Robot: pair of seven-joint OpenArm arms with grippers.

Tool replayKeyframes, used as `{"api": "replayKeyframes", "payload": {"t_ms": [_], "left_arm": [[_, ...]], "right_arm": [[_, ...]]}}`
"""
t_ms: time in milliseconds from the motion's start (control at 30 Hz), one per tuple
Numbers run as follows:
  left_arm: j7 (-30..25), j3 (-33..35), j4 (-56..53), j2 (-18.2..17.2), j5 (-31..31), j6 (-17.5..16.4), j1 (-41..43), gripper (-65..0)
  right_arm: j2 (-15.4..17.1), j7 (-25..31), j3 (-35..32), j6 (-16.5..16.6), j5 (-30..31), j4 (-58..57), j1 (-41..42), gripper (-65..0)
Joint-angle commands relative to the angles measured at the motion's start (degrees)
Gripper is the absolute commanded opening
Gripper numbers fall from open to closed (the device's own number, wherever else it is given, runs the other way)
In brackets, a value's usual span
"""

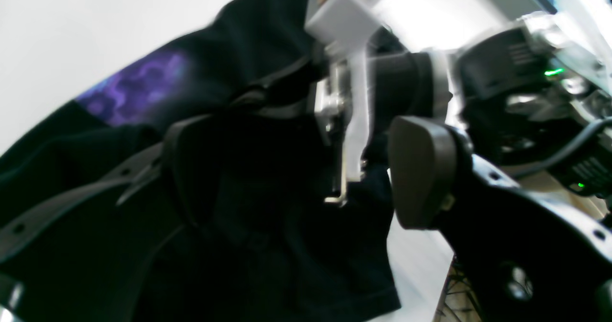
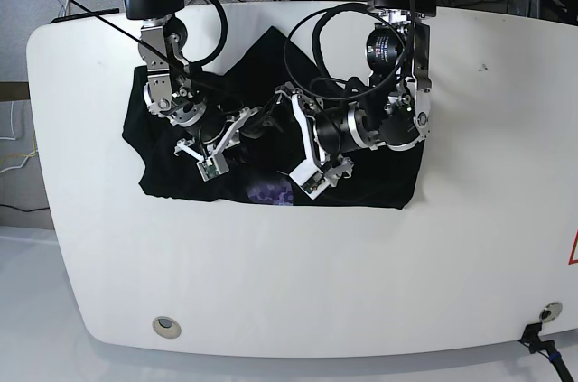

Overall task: Fold the T-shirt properly
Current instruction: 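Grasp the shirt end with the left gripper and fold it toward the right gripper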

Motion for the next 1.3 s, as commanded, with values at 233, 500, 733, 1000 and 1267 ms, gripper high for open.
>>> {"api": "replayKeyframes", "payload": {"t_ms": [233, 500, 733, 1000, 1267], "left_arm": [[-1.87, -10.49, 3.73, -14.14, -0.29, 0.14, -2.63, -14.8], [-14.18, -5.92, 2.94, -17.13, 16.06, 0.14, 1.86, -15.0], [-26.49, 1.73, -3.57, -14.93, 25.38, 0.14, 2.82, -17.9], [-33.34, 6.83, -22.21, -14.93, 26.09, 0.14, -1.66, -18.4], [-33.43, 5.42, -3.48, -16.6, 23.98, 0.14, 2.21, -18.4]], "right_arm": [[0.08, -7.86, -0.55, 0.26, -3.43, -0.98, -1.02, -65.0], [-0.09, -7.86, -0.55, 0.26, -3.43, -0.98, -1.11, -65.0], [-1.15, -7.86, -0.55, 0.26, -3.69, -0.98, -1.2, -65.0], [-1.15, -7.86, -0.55, 0.26, -3.6, -0.98, -1.29, -65.0], [-1.15, -7.86, -0.55, 0.26, -3.43, -0.98, -1.29, -65.0]]}}
